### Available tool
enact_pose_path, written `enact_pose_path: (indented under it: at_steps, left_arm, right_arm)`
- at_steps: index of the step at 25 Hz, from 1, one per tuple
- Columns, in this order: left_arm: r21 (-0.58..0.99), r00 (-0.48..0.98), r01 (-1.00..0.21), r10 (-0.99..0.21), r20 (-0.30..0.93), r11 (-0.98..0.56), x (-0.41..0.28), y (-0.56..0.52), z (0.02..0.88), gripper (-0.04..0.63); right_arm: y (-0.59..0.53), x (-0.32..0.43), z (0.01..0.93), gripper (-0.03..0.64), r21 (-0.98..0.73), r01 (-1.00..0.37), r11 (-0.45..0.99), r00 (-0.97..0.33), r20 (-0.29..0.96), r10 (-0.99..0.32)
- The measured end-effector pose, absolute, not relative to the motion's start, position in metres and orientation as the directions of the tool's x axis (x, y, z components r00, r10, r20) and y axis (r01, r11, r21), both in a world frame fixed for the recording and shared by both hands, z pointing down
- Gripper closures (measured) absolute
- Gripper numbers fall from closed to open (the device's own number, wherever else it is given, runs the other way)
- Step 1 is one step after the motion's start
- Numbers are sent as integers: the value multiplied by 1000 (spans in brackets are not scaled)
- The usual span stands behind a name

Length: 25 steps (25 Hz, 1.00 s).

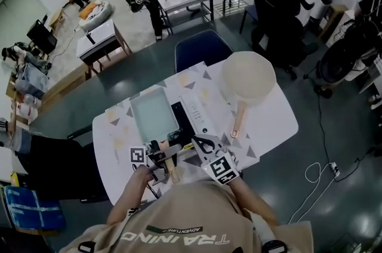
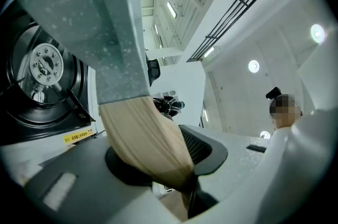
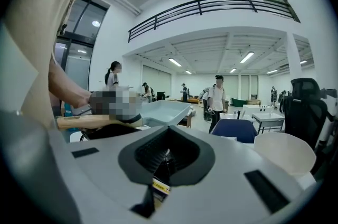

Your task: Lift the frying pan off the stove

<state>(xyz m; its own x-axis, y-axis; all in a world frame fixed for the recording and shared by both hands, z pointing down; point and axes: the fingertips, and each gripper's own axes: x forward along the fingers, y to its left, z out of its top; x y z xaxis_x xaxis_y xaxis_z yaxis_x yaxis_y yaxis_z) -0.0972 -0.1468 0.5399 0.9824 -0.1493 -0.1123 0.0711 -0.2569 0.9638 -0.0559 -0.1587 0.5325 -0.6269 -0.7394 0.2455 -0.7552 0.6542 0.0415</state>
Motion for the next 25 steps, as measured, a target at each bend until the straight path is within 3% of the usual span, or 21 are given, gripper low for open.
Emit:
enact_pose_path:
  at_steps: [25]
  left_arm:
    - [961, 976, 108, -157, -151, -254, -110, -129, 536, 453]
  right_arm:
    - [-143, -67, 529, 621, 46, -756, 652, -628, 230, -744]
